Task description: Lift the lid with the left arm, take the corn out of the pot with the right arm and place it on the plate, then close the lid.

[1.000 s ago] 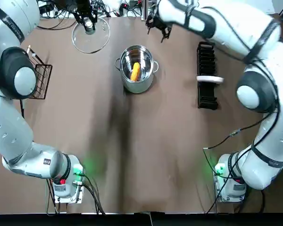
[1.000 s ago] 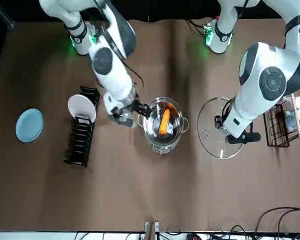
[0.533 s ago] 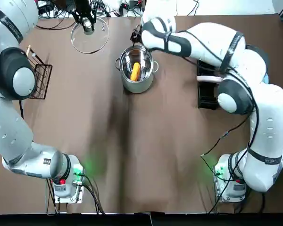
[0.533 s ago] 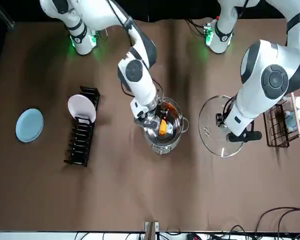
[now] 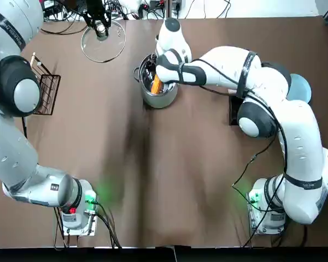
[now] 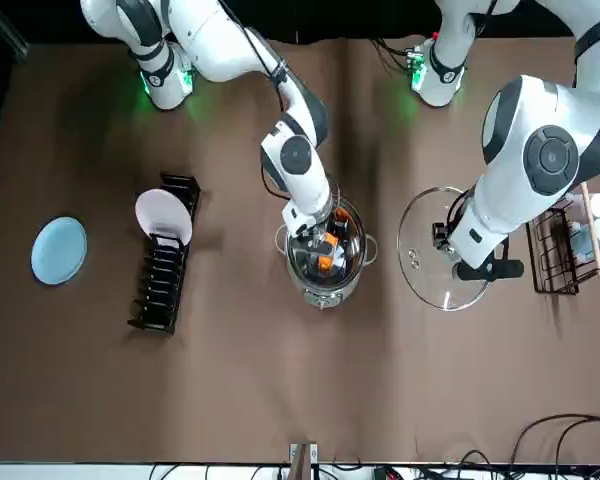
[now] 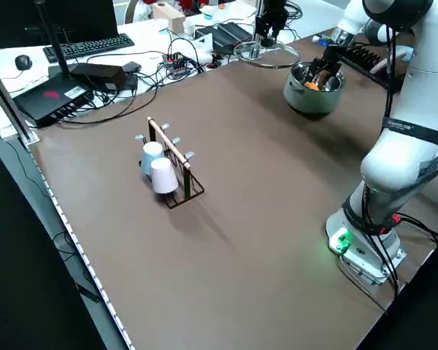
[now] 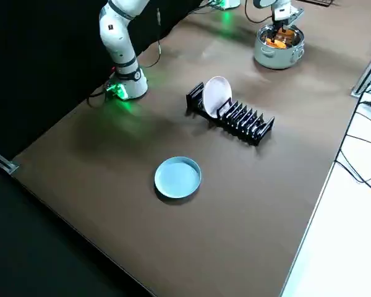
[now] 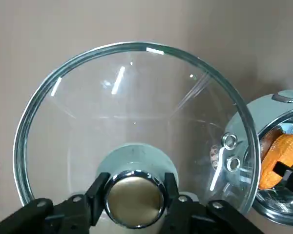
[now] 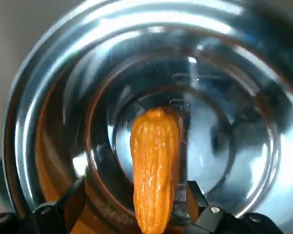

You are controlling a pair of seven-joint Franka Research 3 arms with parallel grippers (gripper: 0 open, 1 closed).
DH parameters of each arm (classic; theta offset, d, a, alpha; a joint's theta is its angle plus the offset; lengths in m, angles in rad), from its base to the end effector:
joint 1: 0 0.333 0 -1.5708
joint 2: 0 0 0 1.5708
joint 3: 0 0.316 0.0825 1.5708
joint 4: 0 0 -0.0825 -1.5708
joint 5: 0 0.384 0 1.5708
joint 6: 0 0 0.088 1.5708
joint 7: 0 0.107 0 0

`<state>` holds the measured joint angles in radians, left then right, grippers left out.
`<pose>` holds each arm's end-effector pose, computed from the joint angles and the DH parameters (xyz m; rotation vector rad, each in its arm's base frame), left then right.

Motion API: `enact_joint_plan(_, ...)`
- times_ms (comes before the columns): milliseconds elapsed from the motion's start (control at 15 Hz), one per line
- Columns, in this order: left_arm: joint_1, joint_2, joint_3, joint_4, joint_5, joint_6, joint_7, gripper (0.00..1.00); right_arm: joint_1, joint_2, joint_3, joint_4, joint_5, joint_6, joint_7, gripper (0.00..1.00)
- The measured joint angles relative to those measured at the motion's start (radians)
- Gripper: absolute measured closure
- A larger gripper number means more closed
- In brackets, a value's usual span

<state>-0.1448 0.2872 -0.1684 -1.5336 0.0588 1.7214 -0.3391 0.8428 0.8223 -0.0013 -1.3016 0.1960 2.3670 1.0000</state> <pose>0.6116 -0.1802 0.4846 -3.0986 -0.0291 0.1350 0.5105 0.5752 0.2736 -2.8281 0.4008 -0.0363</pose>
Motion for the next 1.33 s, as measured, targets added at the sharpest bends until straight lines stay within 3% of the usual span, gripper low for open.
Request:
enact_joint_plan(667, 0.024, -0.006, 0.007, 0.000, 0.000, -0.009, 0.021, 0.49, 0.007, 0.000, -0.006, 0.002, -0.042, -0.034, 0.000, 0.09)
enact_joint_plan(933, 0.024, -0.006, 0.005, -0.001, 0.000, -0.010, 0.023, 0.49, 0.007, 0.000, -0.007, 0.002, -0.062, -0.036, 0.000, 0.14)
enact_joint_plan(1000, 0.024, -0.006, 0.003, -0.001, 0.000, -0.013, 0.023, 0.49, 0.007, 0.002, -0.008, 0.000, -0.062, -0.038, 0.000, 0.21)
enact_joint_plan(1333, 0.015, -0.007, -0.003, -0.005, 0.000, -0.031, 0.023, 0.49, 0.007, 0.022, -0.009, -0.011, -0.063, -0.039, 0.000, 0.25)
